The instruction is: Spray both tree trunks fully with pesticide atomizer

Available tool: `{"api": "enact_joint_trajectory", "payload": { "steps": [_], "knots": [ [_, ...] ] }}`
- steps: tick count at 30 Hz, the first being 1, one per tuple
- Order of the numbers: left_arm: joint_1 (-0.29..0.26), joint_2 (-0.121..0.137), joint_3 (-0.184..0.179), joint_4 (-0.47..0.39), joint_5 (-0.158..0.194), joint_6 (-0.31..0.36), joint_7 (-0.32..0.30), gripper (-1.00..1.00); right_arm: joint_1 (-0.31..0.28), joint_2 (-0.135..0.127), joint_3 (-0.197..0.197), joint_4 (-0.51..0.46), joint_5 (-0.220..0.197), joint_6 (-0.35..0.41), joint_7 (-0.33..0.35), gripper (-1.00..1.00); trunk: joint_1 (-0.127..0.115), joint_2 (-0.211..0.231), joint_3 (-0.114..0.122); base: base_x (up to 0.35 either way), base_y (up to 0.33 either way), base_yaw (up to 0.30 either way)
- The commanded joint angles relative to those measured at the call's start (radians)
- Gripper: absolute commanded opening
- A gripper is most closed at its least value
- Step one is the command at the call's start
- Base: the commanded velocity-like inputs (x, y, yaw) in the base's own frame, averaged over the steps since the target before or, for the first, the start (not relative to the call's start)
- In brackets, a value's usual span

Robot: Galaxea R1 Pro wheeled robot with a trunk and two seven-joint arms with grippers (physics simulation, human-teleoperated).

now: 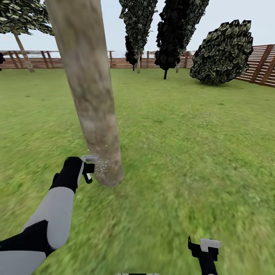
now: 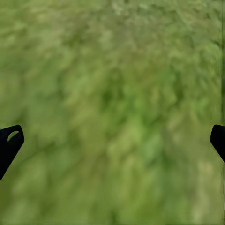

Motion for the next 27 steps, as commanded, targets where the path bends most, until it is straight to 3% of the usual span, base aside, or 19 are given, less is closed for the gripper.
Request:
{"api": "enact_joint_trajectory", "payload": {
  "steps": [1,15,27],
  "knots": [
    [-0.001,-0.003,0.006,-0.004,-0.011,0.004,-0.009,-1.00,-0.001,0.000,-0.006,0.001,0.011,-0.003,-0.004,1.00,0.000,0.000,-0.001,0.090,-0.254,0.002],
    [-0.005,0.000,0.007,-0.005,-0.011,0.009,-0.009,-1.00,-0.001,0.000,-0.006,0.001,0.011,-0.003,-0.004,1.00,0.000,0.000,-0.001,0.012,-0.272,0.001],
    [0.005,0.008,0.012,-0.005,-0.017,0.009,-0.008,-1.00,-0.001,0.001,-0.006,0.001,0.011,-0.003,-0.004,1.00,0.000,0.000,-0.001,0.049,-0.268,0.221]
  ]
}}
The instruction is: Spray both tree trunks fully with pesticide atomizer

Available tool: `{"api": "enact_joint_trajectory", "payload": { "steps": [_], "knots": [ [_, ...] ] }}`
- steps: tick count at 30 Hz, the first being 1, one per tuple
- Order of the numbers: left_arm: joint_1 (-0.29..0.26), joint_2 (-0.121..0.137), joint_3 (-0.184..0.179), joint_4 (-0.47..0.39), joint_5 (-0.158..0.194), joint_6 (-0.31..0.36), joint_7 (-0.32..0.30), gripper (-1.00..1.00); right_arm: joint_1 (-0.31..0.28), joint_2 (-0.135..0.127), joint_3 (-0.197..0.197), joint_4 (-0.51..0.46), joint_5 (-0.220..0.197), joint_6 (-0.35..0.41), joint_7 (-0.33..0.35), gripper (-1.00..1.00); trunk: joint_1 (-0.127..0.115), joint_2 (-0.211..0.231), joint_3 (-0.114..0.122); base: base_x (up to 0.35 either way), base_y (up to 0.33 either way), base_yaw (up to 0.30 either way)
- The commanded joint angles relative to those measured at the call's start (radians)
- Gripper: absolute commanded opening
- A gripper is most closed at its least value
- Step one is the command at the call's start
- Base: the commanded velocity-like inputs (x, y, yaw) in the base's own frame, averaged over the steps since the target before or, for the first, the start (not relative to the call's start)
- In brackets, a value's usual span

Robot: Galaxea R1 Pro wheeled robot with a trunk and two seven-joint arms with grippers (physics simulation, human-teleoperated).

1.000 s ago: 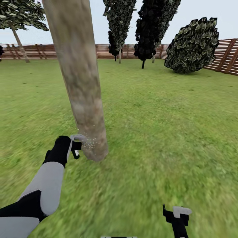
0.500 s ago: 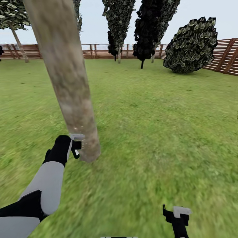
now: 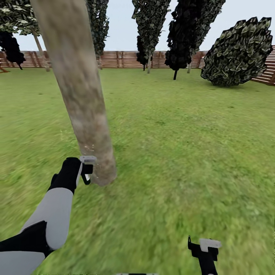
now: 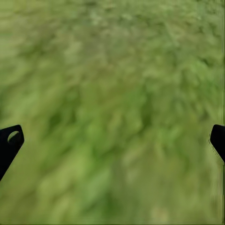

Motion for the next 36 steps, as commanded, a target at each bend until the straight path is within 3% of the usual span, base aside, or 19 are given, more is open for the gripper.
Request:
{"api": "enact_joint_trajectory", "payload": {
  "steps": [1,13,17,24,36],
  "knots": [
    [0.000,-0.001,0.006,-0.002,-0.010,0.003,-0.009,-1.00,-0.001,0.000,-0.006,0.001,0.011,-0.002,-0.004,1.00,0.000,0.000,-0.001,0.003,-0.274,0.054],
    [0.043,0.039,0.012,0.000,-0.012,-0.001,0.003,-1.00,-0.001,-0.001,-0.006,0.000,0.011,-0.004,-0.004,1.00,0.000,0.000,-0.001,0.042,-0.270,0.005],
    [0.065,0.072,0.013,0.003,-0.010,-0.001,0.004,-1.00,-0.001,0.000,-0.006,0.001,0.011,-0.003,-0.004,1.00,0.000,0.000,-0.001,0.217,-0.209,0.181],
    [0.065,0.060,0.009,-0.001,-0.005,-0.001,0.005,-1.00,-0.001,0.000,-0.006,0.001,0.011,-0.003,-0.004,1.00,0.000,0.000,-0.001,0.115,-0.240,0.200],
    [0.049,0.061,0.010,-0.005,-0.008,0.006,0.004,-1.00,-0.001,0.000,-0.006,0.001,0.011,-0.002,-0.004,1.00,0.000,0.000,-0.001,-0.107,-0.276,0.031]
  ]
}}
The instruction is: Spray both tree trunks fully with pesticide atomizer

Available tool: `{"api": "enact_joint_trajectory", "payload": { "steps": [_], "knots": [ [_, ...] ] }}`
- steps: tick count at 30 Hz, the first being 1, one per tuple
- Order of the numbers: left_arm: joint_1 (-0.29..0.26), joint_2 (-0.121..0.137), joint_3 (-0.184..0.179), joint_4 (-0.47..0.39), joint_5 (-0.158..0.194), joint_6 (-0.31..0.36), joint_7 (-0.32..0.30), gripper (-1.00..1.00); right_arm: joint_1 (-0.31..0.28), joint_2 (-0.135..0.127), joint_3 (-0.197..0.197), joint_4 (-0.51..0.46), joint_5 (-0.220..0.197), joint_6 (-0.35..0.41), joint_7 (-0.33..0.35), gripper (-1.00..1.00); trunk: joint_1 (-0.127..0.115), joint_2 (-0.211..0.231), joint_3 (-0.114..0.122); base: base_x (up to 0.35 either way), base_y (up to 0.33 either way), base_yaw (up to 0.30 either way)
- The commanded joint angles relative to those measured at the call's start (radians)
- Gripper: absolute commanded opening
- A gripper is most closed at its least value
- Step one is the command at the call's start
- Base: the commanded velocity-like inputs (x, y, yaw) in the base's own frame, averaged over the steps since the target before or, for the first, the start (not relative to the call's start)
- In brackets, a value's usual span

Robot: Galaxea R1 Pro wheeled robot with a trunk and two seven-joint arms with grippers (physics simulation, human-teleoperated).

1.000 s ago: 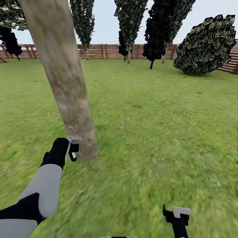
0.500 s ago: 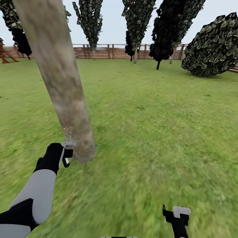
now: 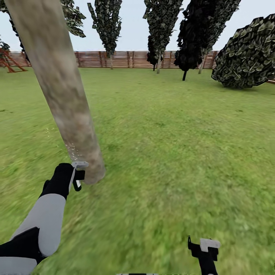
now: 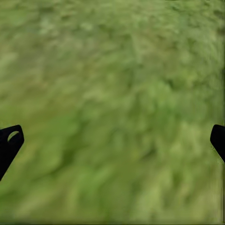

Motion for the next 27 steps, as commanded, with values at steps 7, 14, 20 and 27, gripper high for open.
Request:
{"api": "enact_joint_trajectory", "payload": {
  "steps": [7,14,20,27],
  "knots": [
    [-0.021,0.005,-0.002,-0.054,-0.010,0.103,-0.011,-1.00,-0.001,0.000,-0.006,0.001,0.011,-0.002,-0.004,1.00,0.000,0.000,-0.001,0.037,-0.256,0.260],
    [-0.021,0.000,-0.005,-0.066,-0.012,0.106,-0.011,-1.00,-0.001,0.000,-0.006,0.001,0.011,-0.002,-0.004,1.00,0.000,0.000,-0.001,0.054,-0.019,0.264],
    [-0.024,-0.004,-0.005,-0.067,-0.011,0.106,-0.011,-1.00,-0.001,-0.001,-0.006,0.001,0.011,-0.002,-0.004,1.00,0.000,0.000,-0.001,0.316,0.000,0.030],
    [-0.022,-0.003,-0.005,-0.067,-0.014,0.106,-0.011,-1.00,-0.001,-0.001,-0.006,0.001,0.011,-0.002,-0.004,1.00,0.000,0.000,-0.001,0.316,0.000,0.000]
  ]
}}
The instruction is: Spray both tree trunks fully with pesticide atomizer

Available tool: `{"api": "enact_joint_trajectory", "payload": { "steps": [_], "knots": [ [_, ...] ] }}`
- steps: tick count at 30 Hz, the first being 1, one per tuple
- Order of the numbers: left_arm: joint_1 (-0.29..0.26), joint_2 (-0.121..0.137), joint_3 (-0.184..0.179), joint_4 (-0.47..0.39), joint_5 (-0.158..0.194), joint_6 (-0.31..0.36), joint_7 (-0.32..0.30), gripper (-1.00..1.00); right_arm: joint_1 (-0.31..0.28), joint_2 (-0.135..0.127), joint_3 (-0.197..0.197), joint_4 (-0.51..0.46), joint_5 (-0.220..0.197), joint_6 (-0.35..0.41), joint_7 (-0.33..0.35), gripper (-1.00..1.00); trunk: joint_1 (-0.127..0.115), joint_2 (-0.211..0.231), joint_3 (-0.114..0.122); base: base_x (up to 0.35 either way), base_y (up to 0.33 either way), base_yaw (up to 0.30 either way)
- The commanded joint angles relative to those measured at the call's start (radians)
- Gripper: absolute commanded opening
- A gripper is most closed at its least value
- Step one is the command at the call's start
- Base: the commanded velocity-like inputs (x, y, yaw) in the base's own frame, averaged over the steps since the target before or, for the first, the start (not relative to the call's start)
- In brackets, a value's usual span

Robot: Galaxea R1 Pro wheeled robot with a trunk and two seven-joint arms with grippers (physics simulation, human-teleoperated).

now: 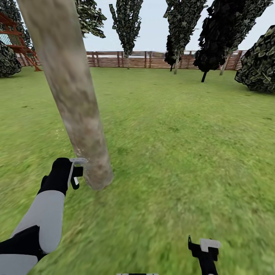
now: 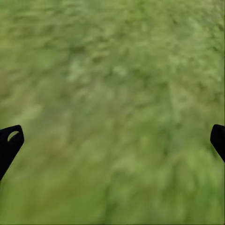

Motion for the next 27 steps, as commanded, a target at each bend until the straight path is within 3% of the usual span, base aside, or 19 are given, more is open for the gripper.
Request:
{"api": "enact_joint_trajectory", "payload": {
  "steps": [1,5,8,11,18,27],
  "knots": [
    [-0.001,0.000,0.002,-0.001,-0.011,0.003,-0.010,-1.00,-0.001,0.000,-0.006,0.001,0.011,-0.002,-0.004,1.00,0.000,0.000,-0.001,0.085,0.000,0.000],
    [-0.001,0.000,0.001,-0.011,-0.011,0.004,-0.011,-1.00,-0.001,0.001,-0.006,0.001,0.011,-0.002,-0.004,1.00,0.000,0.000,-0.001,0.021,0.000,0.000],
    [0.009,0.000,-0.081,-0.075,-0.006,0.005,-0.019,-1.00,-0.001,0.001,-0.006,0.001,0.011,-0.002,-0.004,1.00,0.000,0.000,-0.001,0.001,0.000,0.000],
    [0.011,0.000,-0.101,-0.080,-0.003,0.010,-0.021,-1.00,-0.001,0.002,-0.005,0.001,0.011,-0.002,-0.004,1.00,0.000,0.000,-0.001,0.000,0.000,0.039],
    [0.004,-0.008,-0.110,-0.076,-0.001,0.042,-0.022,-1.00,-0.001,0.002,-0.005,0.001,0.011,-0.002,-0.004,1.00,0.000,0.000,-0.001,0.000,-0.029,0.254],
    [0.002,-0.009,-0.110,-0.076,-0.002,0.055,-0.022,-1.00,-0.001,0.002,-0.005,0.001,0.011,-0.002,-0.003,1.00,0.000,0.000,-0.001,0.000,-0.255,0.143]
  ]
}}
